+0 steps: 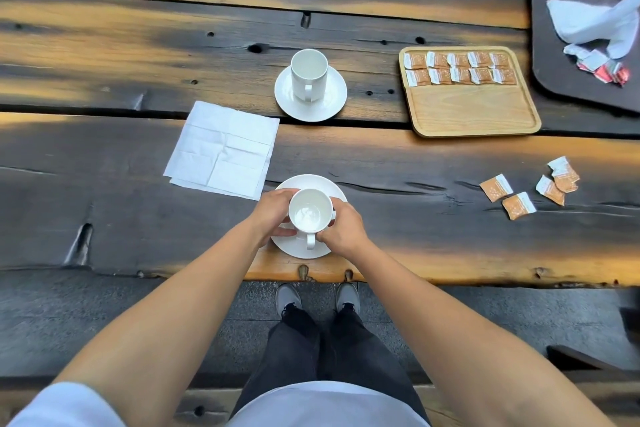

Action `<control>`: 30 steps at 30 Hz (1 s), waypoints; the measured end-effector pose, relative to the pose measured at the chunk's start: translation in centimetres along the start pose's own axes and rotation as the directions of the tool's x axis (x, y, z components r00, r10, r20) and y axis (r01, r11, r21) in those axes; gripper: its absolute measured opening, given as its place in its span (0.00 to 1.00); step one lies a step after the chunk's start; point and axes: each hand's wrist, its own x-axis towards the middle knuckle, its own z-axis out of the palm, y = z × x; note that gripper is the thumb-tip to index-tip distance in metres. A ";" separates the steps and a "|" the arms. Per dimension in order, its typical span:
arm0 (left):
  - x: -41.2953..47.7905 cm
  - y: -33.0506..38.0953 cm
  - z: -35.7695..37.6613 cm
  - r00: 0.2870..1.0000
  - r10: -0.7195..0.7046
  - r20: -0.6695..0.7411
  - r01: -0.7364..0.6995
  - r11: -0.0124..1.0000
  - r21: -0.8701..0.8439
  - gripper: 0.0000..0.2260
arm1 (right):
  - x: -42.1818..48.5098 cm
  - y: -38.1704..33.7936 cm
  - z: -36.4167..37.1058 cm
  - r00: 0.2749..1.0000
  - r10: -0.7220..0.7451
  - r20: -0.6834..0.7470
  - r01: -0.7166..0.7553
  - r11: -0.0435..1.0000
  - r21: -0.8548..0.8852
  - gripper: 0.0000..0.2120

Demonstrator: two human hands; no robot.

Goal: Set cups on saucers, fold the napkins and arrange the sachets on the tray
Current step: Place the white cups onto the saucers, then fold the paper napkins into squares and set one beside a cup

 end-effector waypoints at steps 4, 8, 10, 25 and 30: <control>0.3 0.0 0.1 1.000 -0.003 -0.015 0.002 1.000 -0.028 0.11 | 0.3 0.0 0.0 1.000 -0.006 -0.002 0.006 1.000 0.013 0.24; 0.5 -0.1 0.0 1.000 -0.004 -0.015 0.003 0.999 -0.046 0.11 | 0.6 0.1 0.0 1.000 0.018 0.010 -0.018 1.000 0.024 0.28; 0.6 -0.2 0.0 1.000 -0.005 -0.019 0.004 0.998 -0.055 0.12 | 0.6 0.2 0.0 0.999 0.042 0.019 -0.043 0.998 0.034 0.30; -2.3 5.8 -4.6 0.978 0.083 -0.194 -0.071 0.995 0.071 0.07 | 4.6 -5.7 -7.2 0.992 0.033 0.123 -0.007 0.978 -0.207 0.22; -3.3 6.2 -7.2 0.948 0.149 -0.283 -0.119 0.986 0.118 0.09 | 6.6 -9.5 -6.7 0.984 -0.097 0.149 0.128 0.968 -0.216 0.17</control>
